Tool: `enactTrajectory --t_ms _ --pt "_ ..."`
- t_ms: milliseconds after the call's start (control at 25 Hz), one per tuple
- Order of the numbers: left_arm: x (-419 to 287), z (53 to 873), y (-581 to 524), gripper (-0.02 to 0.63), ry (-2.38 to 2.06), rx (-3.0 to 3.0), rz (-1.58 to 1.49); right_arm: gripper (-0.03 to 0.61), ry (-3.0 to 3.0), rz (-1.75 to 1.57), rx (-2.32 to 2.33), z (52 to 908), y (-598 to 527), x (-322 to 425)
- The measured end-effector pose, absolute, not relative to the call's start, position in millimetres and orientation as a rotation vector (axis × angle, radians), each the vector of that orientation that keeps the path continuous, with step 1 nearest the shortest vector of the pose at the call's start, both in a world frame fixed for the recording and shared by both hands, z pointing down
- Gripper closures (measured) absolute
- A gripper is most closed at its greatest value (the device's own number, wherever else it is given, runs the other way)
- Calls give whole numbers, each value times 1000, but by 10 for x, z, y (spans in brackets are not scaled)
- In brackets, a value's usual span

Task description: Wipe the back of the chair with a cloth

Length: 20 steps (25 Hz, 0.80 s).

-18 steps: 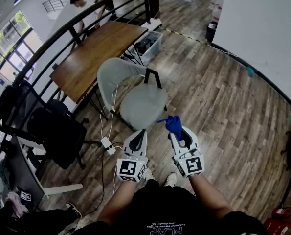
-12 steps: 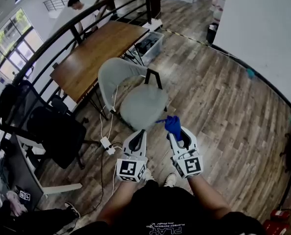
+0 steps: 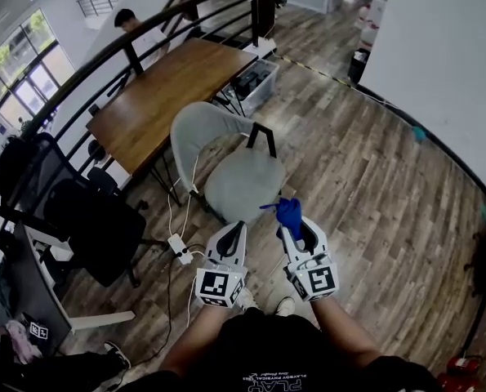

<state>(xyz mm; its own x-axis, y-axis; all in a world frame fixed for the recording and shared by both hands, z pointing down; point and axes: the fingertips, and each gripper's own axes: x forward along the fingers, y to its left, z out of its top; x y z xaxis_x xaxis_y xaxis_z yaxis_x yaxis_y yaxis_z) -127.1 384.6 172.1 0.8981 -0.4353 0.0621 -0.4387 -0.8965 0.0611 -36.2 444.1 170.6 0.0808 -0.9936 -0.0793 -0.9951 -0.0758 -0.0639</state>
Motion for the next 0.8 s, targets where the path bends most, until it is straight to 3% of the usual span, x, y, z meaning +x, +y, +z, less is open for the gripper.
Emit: enactTrajectory --t_ms 480,800 --pt "-1548 1787 3343 611 -751 2944 33 456 2072 -49 -2277 1747 4009 -419" --pt "-1195 1907 2996 611 -820 2932 93 456 2144 -133 -2193 1906 3494 -98"
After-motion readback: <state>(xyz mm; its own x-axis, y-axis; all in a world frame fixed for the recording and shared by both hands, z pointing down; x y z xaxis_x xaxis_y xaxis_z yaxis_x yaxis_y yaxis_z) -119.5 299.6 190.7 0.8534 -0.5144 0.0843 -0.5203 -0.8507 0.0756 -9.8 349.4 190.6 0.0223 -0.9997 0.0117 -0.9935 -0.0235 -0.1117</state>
